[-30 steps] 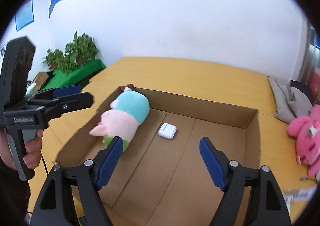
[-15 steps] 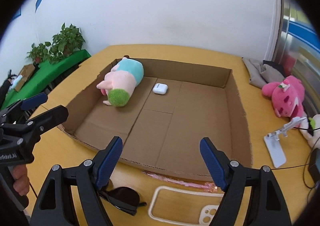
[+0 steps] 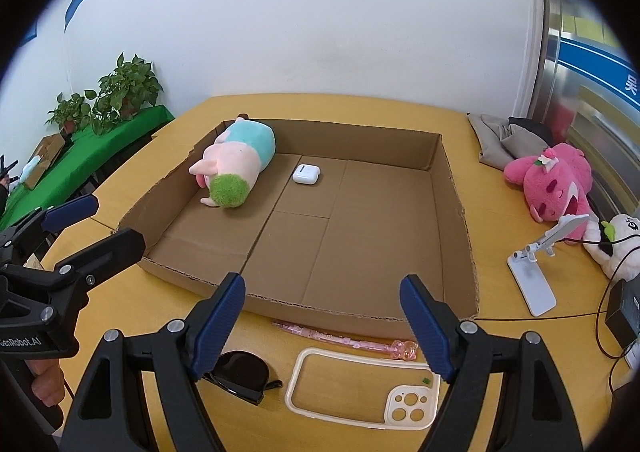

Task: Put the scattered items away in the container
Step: 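Move both grippers back out of the box toward the clear phone case, then close the right gripper on the white rim of the clear phone case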

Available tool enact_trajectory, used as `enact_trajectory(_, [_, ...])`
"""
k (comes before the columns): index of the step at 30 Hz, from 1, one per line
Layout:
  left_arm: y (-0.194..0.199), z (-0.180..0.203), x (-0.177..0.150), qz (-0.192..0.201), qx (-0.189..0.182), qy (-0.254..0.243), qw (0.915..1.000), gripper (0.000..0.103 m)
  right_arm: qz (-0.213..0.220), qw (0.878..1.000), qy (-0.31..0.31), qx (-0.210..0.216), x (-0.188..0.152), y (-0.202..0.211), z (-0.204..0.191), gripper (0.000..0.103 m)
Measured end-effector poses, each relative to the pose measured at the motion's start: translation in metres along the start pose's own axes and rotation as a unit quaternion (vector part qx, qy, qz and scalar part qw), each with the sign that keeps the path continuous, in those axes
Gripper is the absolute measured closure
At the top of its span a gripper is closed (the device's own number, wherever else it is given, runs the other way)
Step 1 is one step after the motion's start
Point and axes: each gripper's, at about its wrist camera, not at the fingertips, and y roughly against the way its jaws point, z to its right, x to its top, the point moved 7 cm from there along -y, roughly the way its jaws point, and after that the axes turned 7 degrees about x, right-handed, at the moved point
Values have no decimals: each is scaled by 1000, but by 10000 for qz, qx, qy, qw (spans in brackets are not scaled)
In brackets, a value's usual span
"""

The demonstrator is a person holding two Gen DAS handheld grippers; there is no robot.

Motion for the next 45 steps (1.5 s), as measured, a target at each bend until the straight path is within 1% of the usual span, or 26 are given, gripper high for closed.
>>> enact_trajectory(4, [-2, 7, -3, -66, -14, -34, 10000, 0, 2, 10000, -81, 28, -4, 2, 4, 23])
enact_trajectory(6, [-6, 13, -7, -152, 8, -94, 9998, 0, -4, 9999, -147, 37, -7, 2, 10, 23])
enact_trajectory(9, [-11, 23, -15, -331, -91, -113, 9993, 0, -62, 9996, -288, -39, -16, 1, 25, 23])
enact_trajectory(12, [-20, 35, -27, -558, -233, -97, 9981, 0, -201, 9980, -582, -118, -35, -1, 52, 23])
enact_trajectory(15, [-29, 53, -39, -788, -371, -201, 9960, 0, -538, 9943, -924, 4, -61, -9, 79, 23])
enact_trajectory(16, [-32, 60, -42, -868, -424, -251, 9950, 0, -652, 9930, -980, -61, -70, -11, 88, 23])
enact_trajectory(18, [-40, 77, -51, -1080, -565, -349, 9919, 0, -830, 9907, -1054, -210, -86, -16, 101, 23])
enact_trajectory(22, [-59, 108, -72, -1560, -843, -515, 9828, 4, -1136, 9856, -1222, -290, -116, -25, 119, 23])
enact_trajectory(27, [-87, 130, -96, -2132, -1042, -566, 9698, 9, -1310, 9830, -1272, -196, -134, -32, 121, 23])
enact_trajectory(29, [-97, 133, -105, -2357, -1100, -495, 9643, 19, -1305, 9835, -1243, -162, -135, -33, 119, 23])
enact_trajectory(30, [-102, 134, -110, -2476, -1120, -447, 9613, 21, -1290, 9840, -1224, -138, -135, -33, 119, 23])
enact_trajectory(31, [-106, 134, -114, -2570, -1128, -414, 9589, 26, -1268, 9847, -1191, -122, -135, -33, 118, 23])
enact_trajectory(32, [-109, 134, -119, -2653, -1130, -403, 9567, 33, -1255, 9852, -1163, -117, -135, -34, 118, 23])
enact_trajectory(33, [-110, 135, -121, -2662, -1110, -435, 9565, 34, -1255, 9854, -1143, -110, -134, -35, 118, 23])
enact_trajectory(36, [-111, 136, -120, -2627, -1053, -501, 9578, 42, -1250, 9863, -1077, -91, -134, -41, 118, 24])
enact_trajectory(38, [-112, 133, -120, -2622, -981, -510, 9586, 57, -1245, 9869, -1018, -107, -135, -45, 117, 25])
enact_trajectory(39, [-112, 131, -120, -2621, -956, -516, 9589, 60, -1233, 9871, -1021, -94, -136, -47, 117, 25])
enact_trajectory(41, [-114, 127, -119, -2617, -900, -508, 9596, 75, -1191, 9875, -1025, -85, -137, -49, 116, 32])
enact_trajectory(42, [-116, 124, -119, -2619, -877, -495, 9598, 78, -1169, 9884, -966, -117, -137, -49, 116, 36])
enact_trajectory(44, [-117, 121, -118, -2630, -867, -469, 9598, 86, -1158, 9894, -849, -216, -136, -49, 116, 49])
enact_trajectory(45, [-117, 121, -118, -2642, -878, -463, 9594, 88, -1155, 9895, -831, -263, -136, -49, 117, 53])
